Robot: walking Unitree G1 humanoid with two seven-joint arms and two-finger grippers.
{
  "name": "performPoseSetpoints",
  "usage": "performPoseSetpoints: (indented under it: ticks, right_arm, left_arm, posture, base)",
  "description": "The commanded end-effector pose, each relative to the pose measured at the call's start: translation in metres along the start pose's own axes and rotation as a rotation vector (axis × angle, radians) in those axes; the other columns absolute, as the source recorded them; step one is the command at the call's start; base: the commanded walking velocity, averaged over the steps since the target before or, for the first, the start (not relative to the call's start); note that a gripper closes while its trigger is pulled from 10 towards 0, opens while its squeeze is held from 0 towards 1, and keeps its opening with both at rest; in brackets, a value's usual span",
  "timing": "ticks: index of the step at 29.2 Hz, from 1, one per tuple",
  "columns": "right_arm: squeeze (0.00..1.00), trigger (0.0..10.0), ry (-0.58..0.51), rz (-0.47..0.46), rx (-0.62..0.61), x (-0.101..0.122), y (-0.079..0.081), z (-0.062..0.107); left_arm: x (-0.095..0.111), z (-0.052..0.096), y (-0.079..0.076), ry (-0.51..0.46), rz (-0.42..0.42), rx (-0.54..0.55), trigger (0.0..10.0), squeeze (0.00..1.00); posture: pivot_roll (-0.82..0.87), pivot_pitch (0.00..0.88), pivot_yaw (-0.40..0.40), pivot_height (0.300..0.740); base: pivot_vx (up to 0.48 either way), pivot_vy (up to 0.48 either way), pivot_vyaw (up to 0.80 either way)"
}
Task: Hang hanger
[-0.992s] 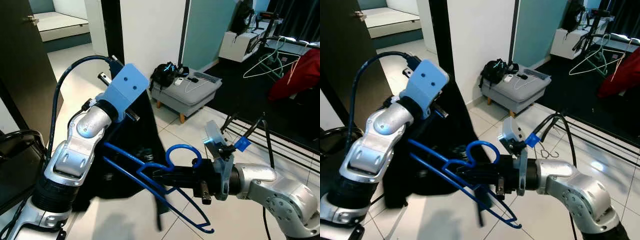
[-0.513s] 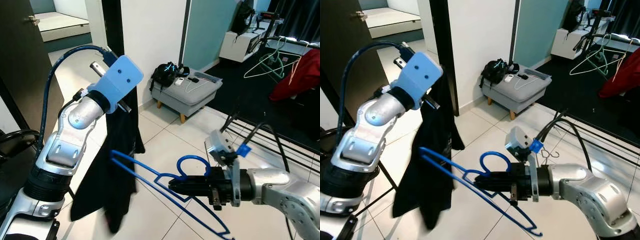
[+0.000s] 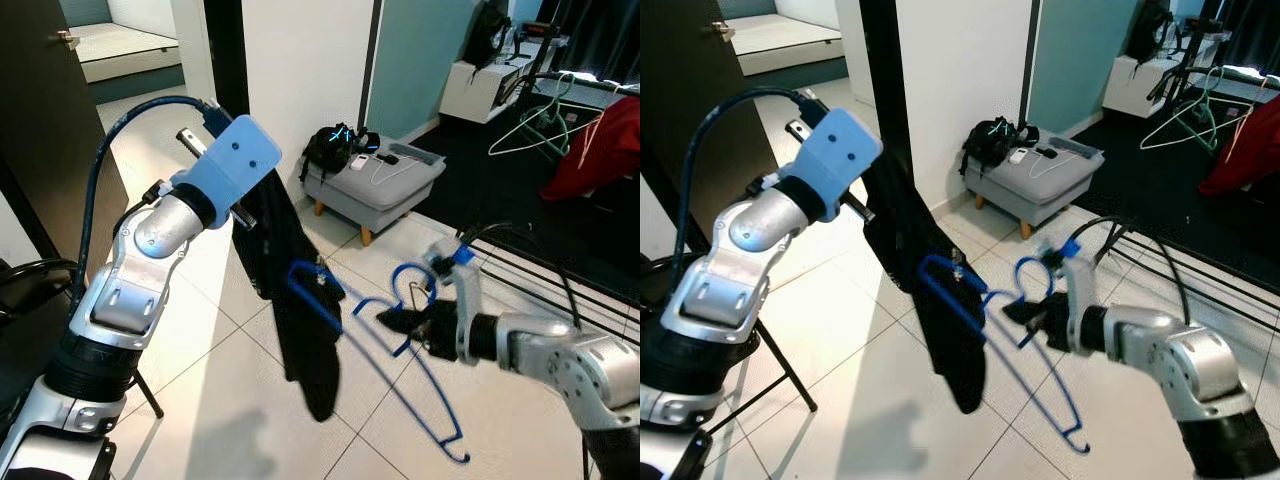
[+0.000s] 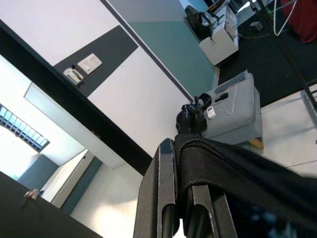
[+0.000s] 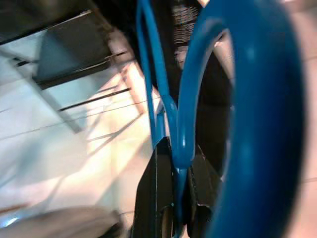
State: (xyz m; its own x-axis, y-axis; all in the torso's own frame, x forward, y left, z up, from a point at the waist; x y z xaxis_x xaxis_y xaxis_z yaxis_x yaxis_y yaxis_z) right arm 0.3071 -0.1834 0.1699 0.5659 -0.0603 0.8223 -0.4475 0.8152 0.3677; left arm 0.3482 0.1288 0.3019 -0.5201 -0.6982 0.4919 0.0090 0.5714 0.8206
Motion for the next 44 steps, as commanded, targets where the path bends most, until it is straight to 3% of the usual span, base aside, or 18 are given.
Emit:
performPoseSetpoints:
  ticks: [1, 2, 5, 6, 8, 11, 14, 16, 18, 19, 20, 23, 24, 27, 35, 44]
  right_arm:
    - [0.0, 10.0, 0.01, -0.022, -0.119, -0.005, -0.018, 0.001]
    - [0.0, 10.0, -0.035, -0.039, -0.196, 0.002, -0.029, 0.003]
    - [0.0, 10.0, -0.078, -0.063, -0.268, 0.008, -0.039, 0.005]
    - [0.0, 10.0, -0.176, -0.129, -0.358, 0.019, -0.054, 0.009]
    - [0.0, 10.0, -0.176, -0.129, -0.358, 0.019, -0.054, 0.009]
    - [0.0, 10.0, -0.262, -0.185, -0.374, 0.029, -0.058, 0.01]
    - [0.0, 10.0, -0.317, -0.274, -0.35, 0.035, -0.058, 0.008]
    - [0.0, 10.0, -0.317, -0.274, -0.35, 0.035, -0.058, 0.008]
    - [0.0, 10.0, -0.382, -0.389, -0.311, 0.042, -0.057, 0.004]
    - [0.0, 10.0, -0.382, -0.389, -0.311, 0.042, -0.057, 0.004]
    - [0.0, 10.0, -0.421, -0.552, -0.182, 0.049, -0.045, -0.006]
    - [0.0, 10.0, -0.418, -0.595, -0.129, 0.05, -0.039, -0.01]
    - [0.0, 10.0, -0.357, -0.615, -0.019, 0.046, -0.02, -0.019]
    - [0.0, 10.0, -0.326, -0.613, 0.022, 0.042, -0.011, -0.023]
    - [0.0, 10.0, -0.36, -0.611, 0.002, 0.046, -0.014, -0.022]
    - [0.0, 10.0, -0.5, -0.623, 0.05, 0.071, -0.01, -0.013]
  left_arm:
    - [0.005, 0.001, 0.011, -0.028, -0.025, 0.051, 10.0, 0.0]
    - [0.005, 0.001, 0.009, -0.025, -0.019, 0.051, 10.0, 0.0]
    - [0.007, 0.001, 0.007, -0.029, -0.006, 0.05, 10.0, 0.0]
    - [0.016, 0.001, -0.001, -0.058, 0.038, 0.043, 10.0, 0.0]
    - [0.016, 0.001, -0.001, -0.058, 0.038, 0.043, 10.0, 0.0]
    - [0.026, 0.001, -0.009, -0.093, 0.083, 0.031, 10.0, 0.0]
    - [0.044, 0.0, -0.021, -0.153, 0.141, 0.008, 10.0, 0.0]
    - [0.044, 0.0, -0.021, -0.153, 0.141, 0.008, 10.0, 0.0]
    - [0.065, 0.001, -0.035, -0.224, 0.197, -0.031, 10.0, 0.0]
    - [0.065, 0.001, -0.035, -0.224, 0.197, -0.031, 10.0, 0.0]
    - [0.084, 0.003, -0.052, -0.289, 0.238, -0.086, 10.0, 0.0]
    - [0.089, 0.003, -0.056, -0.305, 0.246, -0.101, 10.0, 0.0]
    - [0.092, 0.004, -0.063, -0.315, 0.217, -0.126, 10.0, 0.0]
    - [0.09, 0.004, -0.066, -0.308, 0.187, -0.138, 10.0, 0.0]
    - [0.081, 0.006, -0.07, -0.279, 0.133, -0.163, 10.0, 0.0]
    - [0.05, 0.016, -0.091, -0.182, -0.053, -0.305, 10.0, 0.0]
  posture:
    - [-0.02, 0.0, -0.012, 0.74]
    - [-0.02, 0.0, -0.011, 0.74]
    - [-0.02, 0.0, -0.012, 0.74]
    - [-0.02, 0.0, -0.014, 0.74]
    - [-0.02, 0.0, -0.014, 0.74]
    - [-0.01, 0.0, -0.014, 0.74]
    - [-0.01, 0.0, -0.015, 0.74]
    - [-0.01, 0.0, -0.015, 0.74]
    - [-0.01, 0.0, -0.016, 0.74]
    - [-0.01, 0.0, -0.016, 0.74]
    - [-0.01, 0.0, -0.016, 0.74]
    - [-0.01, 0.0, -0.016, 0.74]
    - [-0.01, 0.0, -0.016, 0.74]
    - [-0.01, 0.0, -0.018, 0.74]
    - [-0.01, 0.0, -0.018, 0.74]
    - [-0.01, 0.0, -0.02, 0.74]
  base:
    - [0.0, 0.0, 0.0]
    - [0.0, 0.0, 0.0]
    - [0.0, 0.0, 0.0]
    - [0.0, 0.0, 0.0]
    - [0.0, 0.0, 0.0]
    - [0.0, 0.0, 0.0]
    - [0.0, 0.0, 0.0]
    - [0.0, 0.0, 0.0]
    - [0.0, 0.0, 0.0]
    - [0.0, 0.0, 0.0]
    - [0.0, 0.0, 0.0]
    - [0.0, 0.0, 0.0]
    - [0.0, 0.0, 0.0]
    - [0.0, 0.0, 0.0]
    - [0.0, 0.0, 0.0]
    - [0.0, 0.0, 0.0]
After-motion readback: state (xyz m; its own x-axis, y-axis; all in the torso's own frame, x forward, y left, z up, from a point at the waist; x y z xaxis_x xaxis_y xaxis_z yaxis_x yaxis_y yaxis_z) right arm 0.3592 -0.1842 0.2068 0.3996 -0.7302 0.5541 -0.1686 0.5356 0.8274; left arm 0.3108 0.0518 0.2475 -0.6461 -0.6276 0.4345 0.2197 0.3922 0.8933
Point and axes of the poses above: a point about 5 cm out from each wrist's last joint towards the gripper, its own z axis pointing back from the gripper into the wrist, its own x axis along the axis of the wrist's last joint, y = z × x, the point moved 2 cm from there along -z, pointing out of the wrist towards the gripper, and after that the axes turned 14 degrees about -z, right-handed, at the moved point
